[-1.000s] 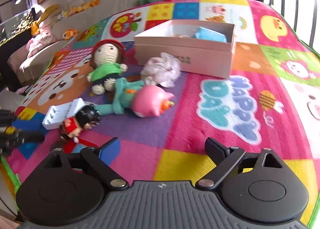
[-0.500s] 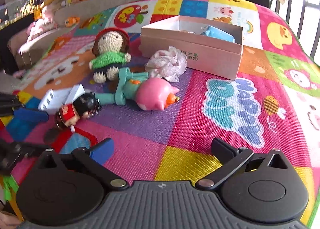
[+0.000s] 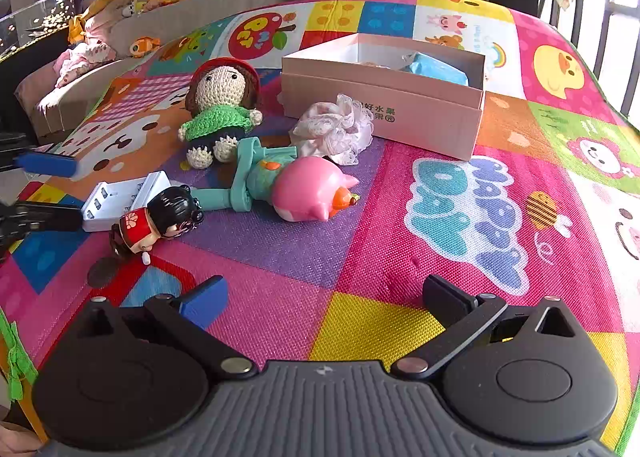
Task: Organize objects
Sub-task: 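Grasp the white battery holder with the left gripper, then lift the battery holder with the left gripper while the right grasps the red-and-black figurine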
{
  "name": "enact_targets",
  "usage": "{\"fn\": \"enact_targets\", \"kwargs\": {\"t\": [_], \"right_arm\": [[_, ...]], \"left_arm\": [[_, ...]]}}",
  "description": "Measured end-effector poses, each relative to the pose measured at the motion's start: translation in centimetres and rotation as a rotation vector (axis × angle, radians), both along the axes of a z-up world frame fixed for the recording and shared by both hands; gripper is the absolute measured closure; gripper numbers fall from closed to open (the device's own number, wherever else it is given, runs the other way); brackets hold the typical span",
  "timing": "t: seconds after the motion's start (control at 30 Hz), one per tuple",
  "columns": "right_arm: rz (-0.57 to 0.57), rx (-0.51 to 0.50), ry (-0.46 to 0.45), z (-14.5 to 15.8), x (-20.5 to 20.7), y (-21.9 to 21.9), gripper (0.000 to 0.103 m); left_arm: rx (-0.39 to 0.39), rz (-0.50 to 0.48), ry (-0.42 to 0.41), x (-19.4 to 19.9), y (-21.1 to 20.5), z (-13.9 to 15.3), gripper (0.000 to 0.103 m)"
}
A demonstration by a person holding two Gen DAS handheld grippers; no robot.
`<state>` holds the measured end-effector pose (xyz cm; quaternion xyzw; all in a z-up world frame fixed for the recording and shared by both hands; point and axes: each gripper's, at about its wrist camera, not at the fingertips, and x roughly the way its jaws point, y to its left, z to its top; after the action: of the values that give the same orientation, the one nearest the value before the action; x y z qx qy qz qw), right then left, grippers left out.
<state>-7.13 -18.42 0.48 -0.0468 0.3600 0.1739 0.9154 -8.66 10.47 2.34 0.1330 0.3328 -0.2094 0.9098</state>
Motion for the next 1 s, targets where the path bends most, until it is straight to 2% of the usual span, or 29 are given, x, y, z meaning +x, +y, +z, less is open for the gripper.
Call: {"fn": "enact_targets", "kwargs": {"t": [0.1,0.2,0.27,0.37,0.4,0.43,0.53,0.57,0.67,0.73,0.8,0.83,0.9,1.0], "right_arm": [[0.0,0.001,0.0,0.0,0.0,0.0,0.0],[0.001,0.014,0.001,0.1,0.0,-0.2,0.0],[0.0,0.027,0.001,0.1,0.0,-0.3,0.0],[0.0,0.03,-0.001,0.2,-0.1,-0.3,0.0],[0.003,0.03,-0.004,0.2,-0.1,-0.3,0.0],[0.023,0.036,-0.01,0.3,-0.4,-0.1,0.0],[0.163,0.082,-0.043,1.3,-1.7,1.7,0.0],[0.217,0.069,-0.064,1.7,-2.2,2.8,0.0],[0.323,-0.061,-0.167,2.0,-3.1,6.9,0.002],[0.35,-0.121,-0.197,1.6,-2.5,8.9,0.011],[0.362,-0.13,-0.16,1.2,-1.3,10.1,0.017],[0.371,-0.12,-0.129,1.1,-0.7,10.5,0.026],[0.371,-0.084,-0.084,1.2,-0.2,10.4,0.039],[0.346,-0.045,-0.082,1.9,-0.8,9.1,0.039]], "left_arm": [[0.025,-0.015,0.06,2.5,-0.3,-1.6,0.026],[-0.033,-0.007,0.091,3.5,-0.4,-2.3,0.024],[-0.043,0.007,0.093,3.5,-0.4,-2.3,0.025],[-0.051,0.033,0.079,2.4,-0.4,-2.2,0.038],[-0.054,0.044,0.072,1.8,-0.4,-2.2,0.046],[-0.057,0.061,0.068,1.3,-0.3,-2.1,0.049],[-0.078,0.129,0.066,-0.1,0.6,-2.1,0.05],[-0.084,0.154,0.067,-0.4,1.0,-2.0,0.05],[-0.102,0.223,0.068,-0.6,2.0,-1.9,0.05],[-0.125,0.237,0.072,-0.5,2.3,-1.9,0.05],[-0.134,0.255,0.072,-0.3,2.2,-1.9,0.05],[-0.133,0.262,0.069,-0.3,2.1,-1.9,0.05],[-0.127,0.274,0.064,-0.1,1.8,-2.0,0.05],[-0.113,0.296,0.054,0.0,1.3,-2.0,0.05]]}}
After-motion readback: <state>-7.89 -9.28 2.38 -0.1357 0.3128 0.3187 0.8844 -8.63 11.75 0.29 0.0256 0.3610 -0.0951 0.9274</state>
